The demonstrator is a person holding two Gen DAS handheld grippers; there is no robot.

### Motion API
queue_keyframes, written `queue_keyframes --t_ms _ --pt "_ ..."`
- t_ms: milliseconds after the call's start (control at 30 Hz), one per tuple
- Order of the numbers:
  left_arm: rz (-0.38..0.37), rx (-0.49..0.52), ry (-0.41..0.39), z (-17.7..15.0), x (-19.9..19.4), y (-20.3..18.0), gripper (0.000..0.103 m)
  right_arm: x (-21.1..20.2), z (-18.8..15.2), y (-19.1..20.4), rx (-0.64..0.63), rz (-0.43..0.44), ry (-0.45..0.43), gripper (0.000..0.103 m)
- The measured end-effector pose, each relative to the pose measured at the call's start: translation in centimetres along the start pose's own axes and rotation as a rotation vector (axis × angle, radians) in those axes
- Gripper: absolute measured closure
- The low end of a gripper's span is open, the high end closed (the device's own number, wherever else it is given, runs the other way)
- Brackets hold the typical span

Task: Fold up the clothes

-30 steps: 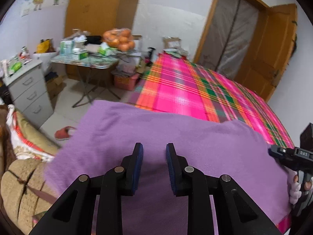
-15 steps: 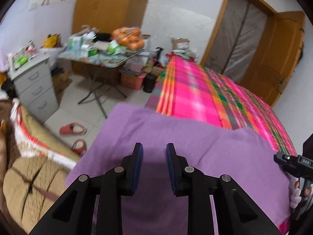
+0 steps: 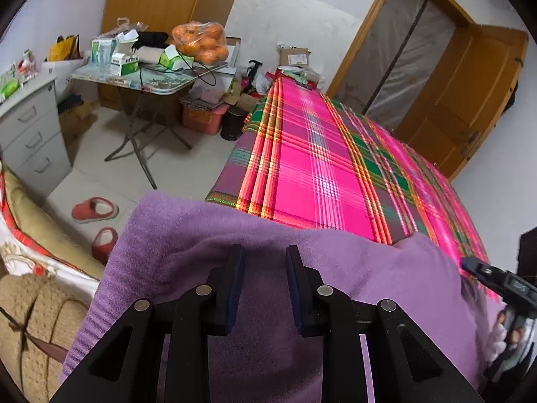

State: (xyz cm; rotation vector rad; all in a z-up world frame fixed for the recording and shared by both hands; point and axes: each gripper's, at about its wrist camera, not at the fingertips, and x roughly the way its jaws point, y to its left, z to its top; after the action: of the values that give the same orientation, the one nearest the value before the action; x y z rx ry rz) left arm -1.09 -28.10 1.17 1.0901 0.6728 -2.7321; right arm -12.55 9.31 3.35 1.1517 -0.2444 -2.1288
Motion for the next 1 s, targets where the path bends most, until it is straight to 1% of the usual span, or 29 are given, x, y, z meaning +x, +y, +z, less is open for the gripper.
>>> queue_keyframes --t_ms 33,67,100,133,200,267,367,433,533,567,633,667,700,733,767,800,867,1000 --pt "-0.002 -0.002 0.0 0.0 0.0 0.0 0.077 0.6 0.2 0.0 -0.009 -0.008 0.015 0.077" --pt "-0.005 -0.005 0.0 -0.1 0.0 0.1 0.077 1.4 0.0 0.1 -0.025 -0.035 0.039 0.078" --pt "-0.005 -0.005 0.0 -0.1 0.0 0.1 0.077 1.8 -0.3 0.0 -0.04 -0.055 0.041 0.083" --pt "-0.001 -0.002 0.0 -0.1 0.0 0.0 0.077 1.7 -0.2 -0.2 -0.035 -0.052 0.026 0.085" --pt "0.004 0.003 0.001 -0.1 0.0 -0.2 0.077 1.3 0.1 -1.3 0.018 -0.073 0.012 0.085" --pt "-0.01 -0.009 -0.001 0.0 -0.1 0.0 0.077 0.1 0.0 -1.5 0.037 -0.112 -0.014 0.086" --pt "-0.059 -0.056 -0.019 -0.1 -0.6 1.2 0.077 -2.1 -0.9 -0.2 0.028 -0.015 -0.052 0.086" --pt "-0.078 -0.095 -0.072 -0.6 -2.1 2.2 0.077 -3.3 -1.9 0.9 -0.002 0.021 -0.065 0.084" --pt "-0.134 -0.138 -0.161 -2.5 -5.7 3.6 0.077 -3.8 -3.5 1.0 -0.01 0.048 -0.053 0.084" --pt "-0.139 -0.162 -0.189 -3.2 -7.0 4.3 0.077 -3.6 -4.1 0.5 0.005 0.053 -0.039 0.083" --pt "-0.108 -0.192 -0.224 -4.5 -8.9 5.5 0.076 -3.0 -4.9 -0.1 0.027 0.053 -0.023 0.083" --pt "-0.095 -0.209 -0.24 -5.1 -9.7 6.1 0.074 -2.3 -5.3 -0.9 0.057 0.05 -0.006 0.085" --pt "-0.091 -0.231 -0.248 -5.7 -10.3 6.7 0.063 -2.4 -5.3 -1.1 0.067 0.064 -0.015 0.086" --pt "-0.087 -0.253 -0.256 -6.4 -10.9 7.4 0.056 -2.5 -5.3 -1.3 0.076 0.077 -0.025 0.082" --pt "-0.088 -0.275 -0.265 -7.0 -11.4 8.0 0.046 -2.6 -5.2 -1.6 0.086 0.09 -0.035 0.079" --pt "-0.102 -0.292 -0.273 -7.6 -11.6 8.5 0.043 -2.5 -5.3 -1.7 0.088 0.094 -0.025 0.079" --pt "-0.122 -0.331 -0.272 -8.7 -11.7 9.3 0.043 -2.5 -5.4 -1.6 0.08 0.096 -0.025 0.079" --pt "-0.126 -0.397 -0.235 -9.9 -10.7 10.0 0.042 -2.7 -5.6 -1.2 0.061 0.103 -0.034 0.079"
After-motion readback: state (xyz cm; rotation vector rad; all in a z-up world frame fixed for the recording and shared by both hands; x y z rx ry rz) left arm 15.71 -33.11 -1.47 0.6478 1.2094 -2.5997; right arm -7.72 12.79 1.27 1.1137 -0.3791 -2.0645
